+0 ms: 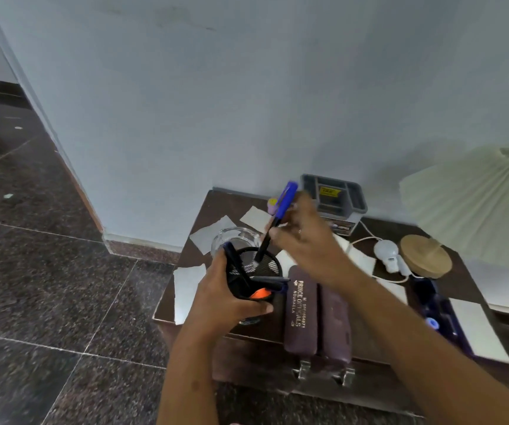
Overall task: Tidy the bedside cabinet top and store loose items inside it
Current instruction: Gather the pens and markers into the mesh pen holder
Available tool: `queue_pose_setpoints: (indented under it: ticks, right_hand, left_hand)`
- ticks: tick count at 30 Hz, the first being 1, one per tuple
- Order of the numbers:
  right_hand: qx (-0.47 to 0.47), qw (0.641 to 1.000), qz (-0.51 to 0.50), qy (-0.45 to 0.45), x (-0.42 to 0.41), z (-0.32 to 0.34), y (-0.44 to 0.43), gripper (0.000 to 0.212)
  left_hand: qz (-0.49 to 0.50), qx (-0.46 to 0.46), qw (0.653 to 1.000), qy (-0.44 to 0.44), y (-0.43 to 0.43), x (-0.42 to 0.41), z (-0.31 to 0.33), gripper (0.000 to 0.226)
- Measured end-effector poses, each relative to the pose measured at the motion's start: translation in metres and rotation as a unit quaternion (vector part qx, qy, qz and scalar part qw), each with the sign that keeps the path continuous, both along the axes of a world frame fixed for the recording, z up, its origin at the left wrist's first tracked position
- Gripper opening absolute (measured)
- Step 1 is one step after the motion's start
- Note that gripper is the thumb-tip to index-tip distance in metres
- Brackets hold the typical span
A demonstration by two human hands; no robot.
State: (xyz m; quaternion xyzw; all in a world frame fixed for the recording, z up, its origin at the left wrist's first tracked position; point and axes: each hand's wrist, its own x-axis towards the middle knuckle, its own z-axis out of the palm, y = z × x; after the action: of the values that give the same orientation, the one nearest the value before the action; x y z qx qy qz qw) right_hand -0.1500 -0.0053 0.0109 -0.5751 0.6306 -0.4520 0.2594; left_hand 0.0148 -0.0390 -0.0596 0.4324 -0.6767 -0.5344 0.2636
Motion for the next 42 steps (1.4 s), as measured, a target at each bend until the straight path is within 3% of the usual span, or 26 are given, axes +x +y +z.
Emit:
queue_pose_setpoints:
  ticks: [4, 6, 10, 12, 13, 15, 17, 21, 29, 34, 36, 39, 42]
  right_hand:
    - [0.075, 0.992, 0.009, 0.104, 0.021, -0.008, 0.022, 0.011]
    - [0.094, 0.988, 0.015, 0.119, 0.024, -0.01, 0.025, 0.014]
    - [0.123, 0.992, 0.008, 0.008, 0.009, -0.009, 0.028, 0.022]
    - [0.122, 0.988, -0.046, -0.078, -0.015, -0.007, 0.027, 0.018]
    - [0.116, 0.987, -0.084, -0.07, -0.032, -0.009, 0.027, 0.019]
    - [0.137, 0.978, -0.139, 0.075, -0.07, -0.019, 0.031, 0.027]
    - [0.214, 0.948, -0.123, 0.202, -0.098, -0.035, 0.038, 0.043]
    - [0.311, 0.909, -0.043, 0.275, -0.109, -0.06, 0.043, 0.064]
    - [0.302, 0.879, -0.118, 0.351, -0.116, -0.069, 0.042, 0.06]
    - [0.27, 0.895, -0.161, 0.316, -0.117, -0.062, 0.042, 0.062]
    - [0.239, 0.918, -0.15, 0.278, -0.111, -0.054, 0.04, 0.057]
    - [0.219, 0.968, -0.041, 0.119, -0.091, -0.032, 0.039, 0.053]
    - [0.275, 0.95, 0.149, 0.022, -0.063, -0.007, 0.039, 0.079]
  left_hand:
    - [0.006, -0.016, 1.0, -0.018, 0.005, -0.003, 0.003, 0.079]
    - [0.011, -0.021, 0.999, -0.027, 0.007, -0.002, 0.004, 0.081]
    - [0.029, -0.02, 0.998, -0.043, 0.009, -0.002, 0.004, 0.088]
    - [0.033, -0.02, 0.998, -0.054, 0.009, -0.003, 0.006, 0.09]
    - [0.031, -0.02, 0.998, -0.058, 0.008, -0.004, 0.007, 0.09]
    - [0.024, -0.018, 0.997, -0.067, 0.007, -0.004, 0.009, 0.09]
    - [0.019, -0.014, 0.997, -0.078, 0.006, -0.004, 0.01, 0.093]
    - [0.015, -0.004, 0.994, -0.108, 0.004, -0.009, 0.014, 0.105]
    - [0.004, 0.014, 0.992, -0.128, 0.004, -0.014, 0.018, 0.113]
    - [0.003, 0.007, 0.992, -0.129, 0.006, -0.017, 0.018, 0.112]
    - [0.006, -0.003, 0.992, -0.123, 0.008, -0.019, 0.019, 0.111]
    - [0.014, -0.027, 0.994, -0.107, 0.012, -0.018, 0.019, 0.105]
    - [0.014, -0.043, 0.996, -0.078, 0.013, -0.015, 0.019, 0.1]
